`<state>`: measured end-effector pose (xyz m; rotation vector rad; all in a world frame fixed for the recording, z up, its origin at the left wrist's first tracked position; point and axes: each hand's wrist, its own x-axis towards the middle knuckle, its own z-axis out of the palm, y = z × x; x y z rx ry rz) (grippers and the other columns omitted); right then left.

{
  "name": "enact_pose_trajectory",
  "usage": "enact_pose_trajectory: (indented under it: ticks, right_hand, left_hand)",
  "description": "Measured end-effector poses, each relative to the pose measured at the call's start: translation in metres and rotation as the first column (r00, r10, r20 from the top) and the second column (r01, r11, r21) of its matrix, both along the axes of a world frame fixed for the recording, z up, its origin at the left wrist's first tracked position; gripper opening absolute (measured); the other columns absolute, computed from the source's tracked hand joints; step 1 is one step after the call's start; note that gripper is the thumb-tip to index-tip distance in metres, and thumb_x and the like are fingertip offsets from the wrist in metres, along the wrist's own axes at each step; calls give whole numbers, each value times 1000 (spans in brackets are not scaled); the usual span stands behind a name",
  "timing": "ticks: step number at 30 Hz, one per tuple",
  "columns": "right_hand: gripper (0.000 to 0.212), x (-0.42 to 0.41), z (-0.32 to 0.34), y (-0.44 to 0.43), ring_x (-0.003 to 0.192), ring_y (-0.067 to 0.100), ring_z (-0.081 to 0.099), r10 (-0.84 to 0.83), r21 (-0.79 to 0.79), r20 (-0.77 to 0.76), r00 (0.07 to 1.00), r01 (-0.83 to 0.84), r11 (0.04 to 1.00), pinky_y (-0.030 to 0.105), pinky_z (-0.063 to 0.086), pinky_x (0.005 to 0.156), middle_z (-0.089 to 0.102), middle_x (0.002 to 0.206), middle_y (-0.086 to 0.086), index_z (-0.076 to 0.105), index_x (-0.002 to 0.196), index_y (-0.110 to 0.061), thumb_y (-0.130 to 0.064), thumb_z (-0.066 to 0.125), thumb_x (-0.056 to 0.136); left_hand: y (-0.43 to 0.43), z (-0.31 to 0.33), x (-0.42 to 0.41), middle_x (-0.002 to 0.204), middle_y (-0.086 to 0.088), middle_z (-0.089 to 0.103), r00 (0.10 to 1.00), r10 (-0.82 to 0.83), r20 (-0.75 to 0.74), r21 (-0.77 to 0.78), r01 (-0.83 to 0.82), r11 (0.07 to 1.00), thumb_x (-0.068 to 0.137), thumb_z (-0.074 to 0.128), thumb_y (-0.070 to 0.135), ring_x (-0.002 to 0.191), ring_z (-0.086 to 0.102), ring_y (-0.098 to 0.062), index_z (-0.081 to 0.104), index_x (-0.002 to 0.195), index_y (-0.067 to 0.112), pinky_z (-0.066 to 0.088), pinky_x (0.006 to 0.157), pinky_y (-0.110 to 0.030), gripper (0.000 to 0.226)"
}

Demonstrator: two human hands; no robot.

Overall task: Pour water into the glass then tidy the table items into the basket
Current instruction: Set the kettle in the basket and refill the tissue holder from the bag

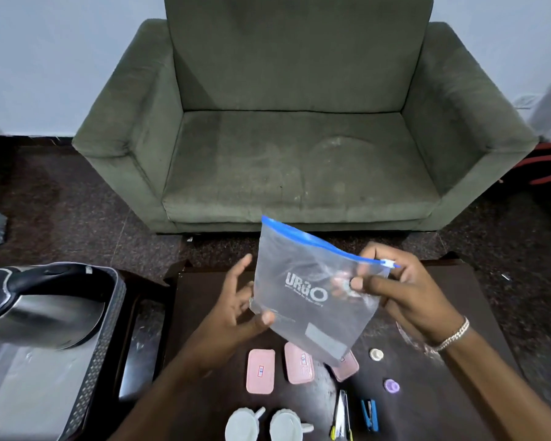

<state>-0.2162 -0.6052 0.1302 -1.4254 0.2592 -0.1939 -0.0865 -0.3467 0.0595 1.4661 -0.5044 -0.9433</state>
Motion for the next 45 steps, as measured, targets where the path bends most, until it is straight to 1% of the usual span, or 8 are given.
enact_pose_trajectory:
  ticks: [4, 9, 14, 23, 29, 34, 39, 45]
  right_hand:
    - [19, 8, 0, -13, 66, 26, 68, 20, 266, -3, 1000, -18, 964, 29, 54, 63, 64, 72, 11, 56, 83, -4, 12, 63, 76]
    - [49, 16, -14, -15, 100, 25, 71, -127, 382, -35, 991, 131, 915, 37, 60, 79, 70, 123, 15, 52, 136, -14, -4, 65, 90]
    - [83, -2, -63, 27, 103, 35, 71, -245, 253, -164, 955, 281, 926, 49, 59, 85, 72, 117, 22, 37, 147, -40, -2, 75, 83]
    - [36, 5, -62, 22, 83, 12, 63, -232, -38, -118, 965, 229, 973, 25, 51, 75, 74, 96, 0, 72, 108, -14, 7, 78, 78]
    - [55, 10, -57, 13, 83, 18, 63, -242, -167, -246, 939, 205, 964, 35, 56, 77, 76, 100, 16, 68, 120, -20, 14, 76, 77]
    - [13, 17, -60, 19, 79, 12, 62, -285, -539, -331, 900, 68, 839, 27, 48, 76, 66, 92, 6, 76, 84, -21, -10, 81, 80]
    - [21, 30, -62, 39, 62, 0, 52, -155, -360, -220, 963, 68, 931, 20, 41, 61, 60, 73, -11, 64, 71, -16, -18, 77, 88]
    - [38, 73, -76, 117, 63, 6, 53, -113, -261, -134, 985, 75, 962, 20, 44, 60, 57, 66, -9, 59, 109, -30, -9, 78, 85]
  left_hand:
    - [-19, 5, -9, 126, -17, 72, 987, 142, -76, -114, -150, 982, 86, 75, 7, 113, 71, -27, 36, 147, 27, 58, 90, -33, 74]
    - [-32, 11, -9, 106, -21, 77, 935, 348, -67, -152, -355, 922, 79, 82, 9, 94, 75, -29, 51, 130, 25, 62, 81, -43, 62]
    - [-31, 3, -10, 117, -16, 75, 922, 388, -17, -166, -385, 908, 80, 82, -2, 104, 74, -29, 52, 128, 28, 60, 84, -35, 64]
    - [-21, 4, -1, 106, -8, 79, 930, 368, 17, -93, -365, 926, 79, 84, 1, 96, 74, -14, 74, 112, 16, 58, 80, -22, 38]
    - [-23, 4, 9, 104, -16, 73, 907, 346, 240, 61, -370, 927, 81, 76, -14, 91, 68, -12, 70, 122, 17, 57, 89, -31, 52]
    - [-11, 0, 13, 86, -4, 59, 820, 258, 511, 185, -398, 898, 87, 79, 6, 73, 59, -6, 76, 87, 20, 49, 70, -23, 15]
    - [28, 1, 28, 70, 6, 52, 850, 301, 433, 188, -412, 892, 99, 66, 14, 62, 47, -4, 57, 82, 8, 41, 64, -23, 20]
    - [108, 13, 48, 66, -11, 54, 803, 377, 461, 193, -506, 841, 97, 65, 4, 58, 47, -12, 49, 88, 14, 41, 57, -28, 21]
